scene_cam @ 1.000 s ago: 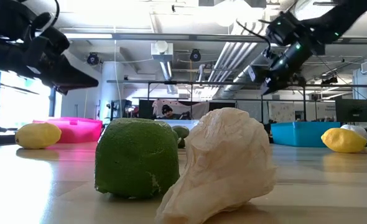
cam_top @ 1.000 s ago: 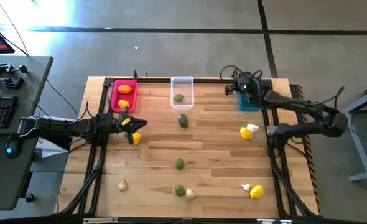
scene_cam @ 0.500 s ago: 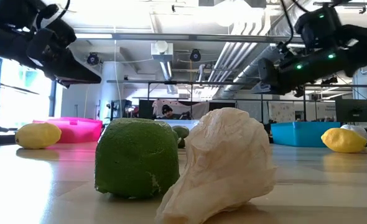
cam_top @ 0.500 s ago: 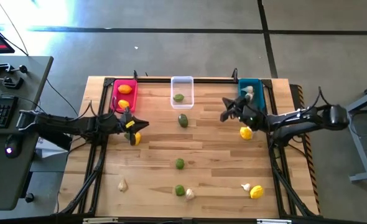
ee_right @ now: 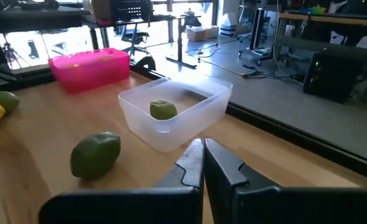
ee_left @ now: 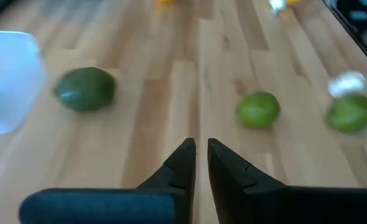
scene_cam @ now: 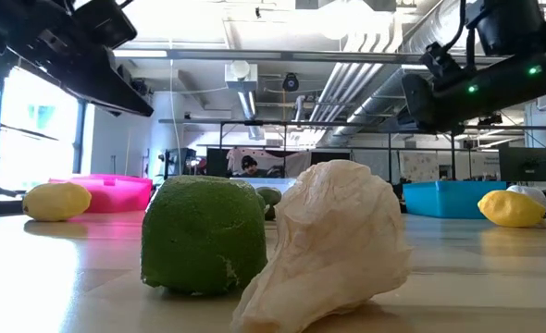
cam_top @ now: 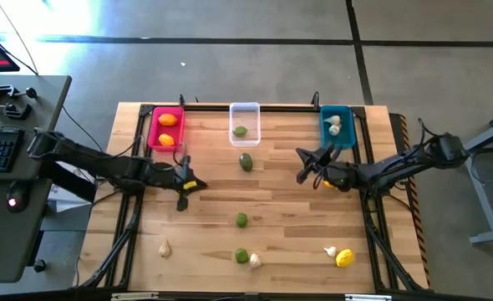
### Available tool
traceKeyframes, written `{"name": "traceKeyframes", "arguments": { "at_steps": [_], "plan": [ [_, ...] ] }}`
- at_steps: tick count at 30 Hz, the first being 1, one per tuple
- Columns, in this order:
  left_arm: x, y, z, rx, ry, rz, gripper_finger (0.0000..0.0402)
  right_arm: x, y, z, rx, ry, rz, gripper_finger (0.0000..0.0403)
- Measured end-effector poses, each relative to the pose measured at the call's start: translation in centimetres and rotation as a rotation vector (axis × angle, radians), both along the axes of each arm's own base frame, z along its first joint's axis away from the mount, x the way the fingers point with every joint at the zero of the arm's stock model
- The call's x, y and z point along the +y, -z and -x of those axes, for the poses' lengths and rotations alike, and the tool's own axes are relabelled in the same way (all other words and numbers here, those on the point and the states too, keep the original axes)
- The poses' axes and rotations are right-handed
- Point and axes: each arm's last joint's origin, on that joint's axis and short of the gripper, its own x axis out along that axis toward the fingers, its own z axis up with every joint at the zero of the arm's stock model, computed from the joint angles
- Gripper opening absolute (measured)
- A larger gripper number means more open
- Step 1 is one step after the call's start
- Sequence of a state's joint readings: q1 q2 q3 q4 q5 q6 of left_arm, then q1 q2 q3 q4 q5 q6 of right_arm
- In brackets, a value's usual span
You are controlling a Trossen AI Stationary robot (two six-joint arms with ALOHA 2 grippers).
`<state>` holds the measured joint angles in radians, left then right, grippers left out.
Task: Sort produce into baskets
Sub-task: Put the lime into the white bin
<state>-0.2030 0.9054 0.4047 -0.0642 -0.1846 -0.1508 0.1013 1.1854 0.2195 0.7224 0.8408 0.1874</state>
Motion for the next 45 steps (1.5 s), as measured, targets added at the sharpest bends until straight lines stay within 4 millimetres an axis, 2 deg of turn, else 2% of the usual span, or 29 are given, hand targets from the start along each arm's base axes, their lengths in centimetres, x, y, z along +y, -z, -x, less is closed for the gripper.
{"name": "traceKeyframes", "arguments": {
  "at_steps": [7, 14, 19, 32, 37, 45],
  "plan": [
    [-2.5, 0.7, -2.8, 0.061, 0.215, -0.03, 0.0074, 0.5, 0.3, 0.1, -0.012, 0.006, -0.042, 0.0],
    [-5.7, 0.9, -5.9, -0.028, 0.502, 0.03, 0.0118, 0.6, 0.8, 0.2, 0.005, 0.015, -0.073, 0.0],
    [-7.3, 1.3, -8.4, -0.006, 0.558, 0.012, 0.0146, 0.6, 0.9, 0.3, 0.019, 0.015, -0.071, 0.0],
    [-9.2, 3.2, -13.8, 0.04, 0.805, 0.071, 0.0218, 0.5, 1.4, 0.4, 0.075, 0.017, -0.064, 0.0],
    [-9.2, 4.6, -15.5, 0.072, 0.899, 0.131, 0.0223, 0.5, 1.5, 0.5, 0.084, 0.018, -0.062, 0.0],
    [-8.4, 7.6, -17.5, 0.121, 0.925, 0.151, 0.0223, 0.5, 1.7, 0.6, 0.109, 0.019, -0.059, 0.0]
  ]
}}
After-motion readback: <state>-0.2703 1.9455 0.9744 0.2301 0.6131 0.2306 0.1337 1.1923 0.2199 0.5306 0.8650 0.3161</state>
